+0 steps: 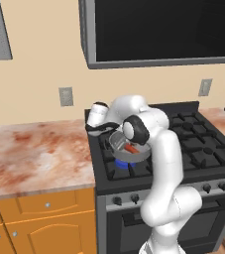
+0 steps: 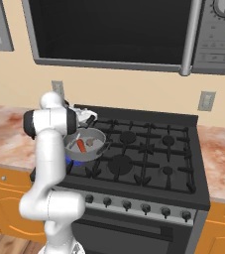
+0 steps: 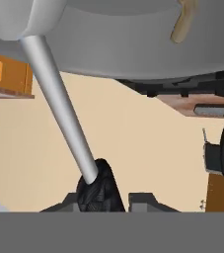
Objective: Put the carrot and garlic in the pot. Retrieve the spatula and lightly stir the vegetables in the pot.
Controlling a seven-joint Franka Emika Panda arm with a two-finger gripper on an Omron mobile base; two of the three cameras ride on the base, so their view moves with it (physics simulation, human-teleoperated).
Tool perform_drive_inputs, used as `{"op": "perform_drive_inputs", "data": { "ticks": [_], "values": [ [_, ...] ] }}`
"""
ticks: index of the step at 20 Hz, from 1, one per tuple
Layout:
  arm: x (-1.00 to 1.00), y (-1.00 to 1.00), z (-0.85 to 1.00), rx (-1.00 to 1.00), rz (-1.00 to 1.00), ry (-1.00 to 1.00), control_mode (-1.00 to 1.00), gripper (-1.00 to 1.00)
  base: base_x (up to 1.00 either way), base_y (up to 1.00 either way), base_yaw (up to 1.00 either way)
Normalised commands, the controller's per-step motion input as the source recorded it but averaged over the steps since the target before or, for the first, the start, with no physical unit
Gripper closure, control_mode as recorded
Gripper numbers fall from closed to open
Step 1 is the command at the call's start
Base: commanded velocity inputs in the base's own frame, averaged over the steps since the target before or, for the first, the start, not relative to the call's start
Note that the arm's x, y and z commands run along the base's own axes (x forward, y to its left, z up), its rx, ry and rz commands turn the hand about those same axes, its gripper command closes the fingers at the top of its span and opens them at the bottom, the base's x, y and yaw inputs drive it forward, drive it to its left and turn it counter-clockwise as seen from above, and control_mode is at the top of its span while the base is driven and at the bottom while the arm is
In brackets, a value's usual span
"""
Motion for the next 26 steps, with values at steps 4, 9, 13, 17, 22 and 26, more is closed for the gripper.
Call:
{"op": "perform_drive_inputs", "data": {
  "ticks": [4, 9, 13, 17, 22, 26],
  "values": [
    [-0.09, 0.0, 0.0, -0.01, -0.1, -0.01, -1.0, 1.0, 0.0, 0.0, 0.0],
    [-0.47, 0.0, 0.0, 0.0, -0.06, -0.01, -1.0, 1.0, 0.0, 0.0, 0.0],
    [-0.3, -0.29, -0.02, -0.02, -0.09, -0.02, -1.0, 1.0, 0.0, 0.0, 0.0],
    [0.0, -0.52, -0.05, -0.05, -0.07, -0.03, -1.0, 1.0, 0.0, 0.0, 0.0],
    [0.0, -0.63, 0.0, -0.01, -0.07, 0.0, -1.0, 1.0, 0.0, 0.0, 0.0],
    [0.0, -0.45, 0.28, 0.0, -0.04, 0.0, -1.0, 1.0, 0.0, 0.0, 0.0]
  ]
}}
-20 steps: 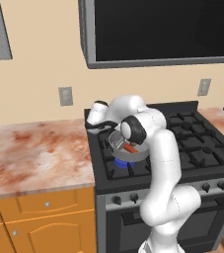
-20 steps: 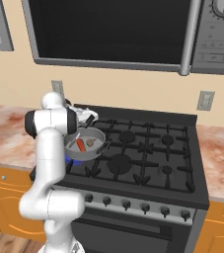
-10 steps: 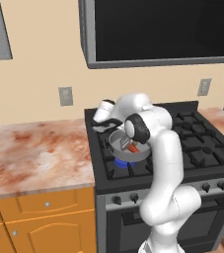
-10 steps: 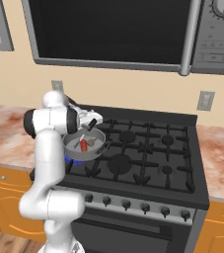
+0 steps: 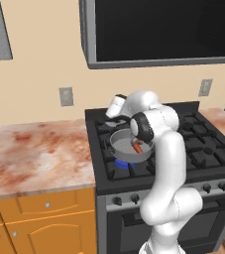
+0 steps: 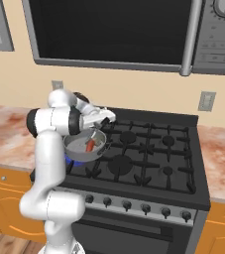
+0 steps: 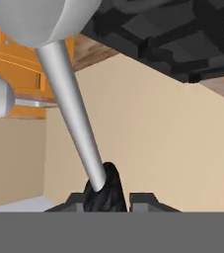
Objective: Put the carrot and garlic in the pot. Retrieve the spatula and lightly stir the vegetables in the pot.
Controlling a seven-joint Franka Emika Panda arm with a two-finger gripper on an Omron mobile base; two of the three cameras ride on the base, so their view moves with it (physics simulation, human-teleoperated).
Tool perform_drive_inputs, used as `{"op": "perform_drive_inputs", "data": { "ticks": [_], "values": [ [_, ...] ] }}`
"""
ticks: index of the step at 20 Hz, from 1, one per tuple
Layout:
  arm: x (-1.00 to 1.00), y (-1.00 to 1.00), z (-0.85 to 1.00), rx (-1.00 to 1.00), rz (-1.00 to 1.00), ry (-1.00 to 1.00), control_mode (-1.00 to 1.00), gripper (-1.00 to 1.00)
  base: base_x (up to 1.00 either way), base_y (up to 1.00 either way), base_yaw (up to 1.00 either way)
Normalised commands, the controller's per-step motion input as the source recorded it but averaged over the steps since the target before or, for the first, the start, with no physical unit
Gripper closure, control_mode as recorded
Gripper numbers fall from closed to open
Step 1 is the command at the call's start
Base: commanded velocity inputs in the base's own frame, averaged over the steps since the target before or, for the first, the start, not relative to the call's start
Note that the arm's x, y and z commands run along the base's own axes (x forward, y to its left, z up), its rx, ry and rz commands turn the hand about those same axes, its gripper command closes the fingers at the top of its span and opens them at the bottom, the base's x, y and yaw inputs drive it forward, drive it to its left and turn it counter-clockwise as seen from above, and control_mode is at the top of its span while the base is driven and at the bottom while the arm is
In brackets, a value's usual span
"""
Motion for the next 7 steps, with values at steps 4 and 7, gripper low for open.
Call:
{"op": "perform_drive_inputs", "data": {
  "ticks": [4, 7],
  "values": [
    [0.0, -0.38, 0.45, 0.0, 0.0, 0.0, -1.0, 1.0, 0.0, 0.0, 0.0],
    [-0.03, -0.34, 0.06, -0.04, 0.0, 0.0, -1.0, 1.0, 0.0, 0.0, 0.0]
  ]
}}
